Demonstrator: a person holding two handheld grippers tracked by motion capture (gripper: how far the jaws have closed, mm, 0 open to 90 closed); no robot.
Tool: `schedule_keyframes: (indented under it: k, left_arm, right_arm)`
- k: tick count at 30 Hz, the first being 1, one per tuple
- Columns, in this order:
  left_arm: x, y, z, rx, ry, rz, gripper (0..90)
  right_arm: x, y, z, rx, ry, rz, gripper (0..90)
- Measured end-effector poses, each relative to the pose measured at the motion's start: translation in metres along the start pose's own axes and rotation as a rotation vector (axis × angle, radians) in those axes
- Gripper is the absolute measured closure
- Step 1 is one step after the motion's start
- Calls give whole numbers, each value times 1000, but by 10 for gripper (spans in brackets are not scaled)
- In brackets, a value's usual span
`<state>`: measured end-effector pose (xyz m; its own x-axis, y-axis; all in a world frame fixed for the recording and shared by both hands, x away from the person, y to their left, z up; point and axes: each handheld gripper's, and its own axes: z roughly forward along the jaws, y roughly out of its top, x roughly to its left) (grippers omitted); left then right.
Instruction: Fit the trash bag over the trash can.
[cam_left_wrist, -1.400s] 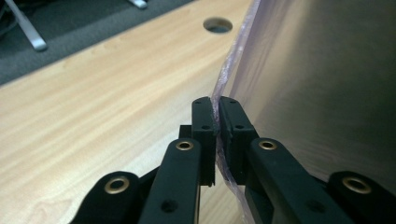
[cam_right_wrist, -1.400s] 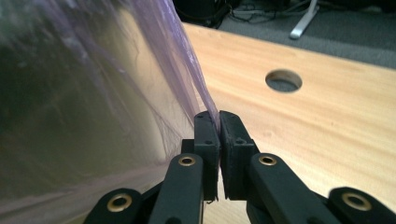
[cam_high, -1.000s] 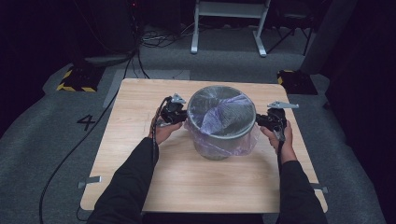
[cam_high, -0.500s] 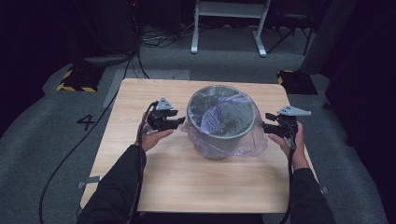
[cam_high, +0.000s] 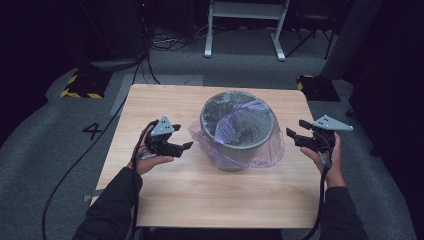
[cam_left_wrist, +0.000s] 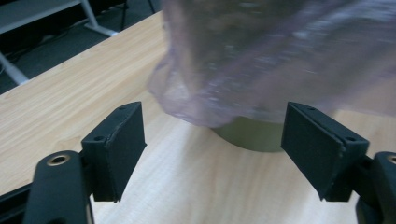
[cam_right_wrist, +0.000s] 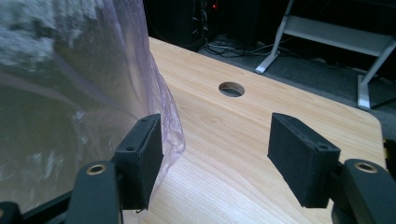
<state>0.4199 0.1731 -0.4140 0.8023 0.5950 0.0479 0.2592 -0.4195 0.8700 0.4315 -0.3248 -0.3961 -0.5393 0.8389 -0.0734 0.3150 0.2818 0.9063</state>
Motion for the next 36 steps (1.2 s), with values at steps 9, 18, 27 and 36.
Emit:
schedule_keyframes:
  k: [9,18,27,36]
  left_arm:
    - [-42,-3,-14,-30,-106,105,152]
    - [-56,12,3,-42,-96,160,335]
    - [-57,11,24,-2,-104,210,870]
    - [-60,-2,40,73,-117,224,900]
  right_arm:
    - [30,-5,-26,-26,154,-126,273]
    - [82,-17,-27,-27,289,-205,220]
    - [100,-33,-6,15,282,-239,774]
    - [89,-47,5,45,302,-182,899]
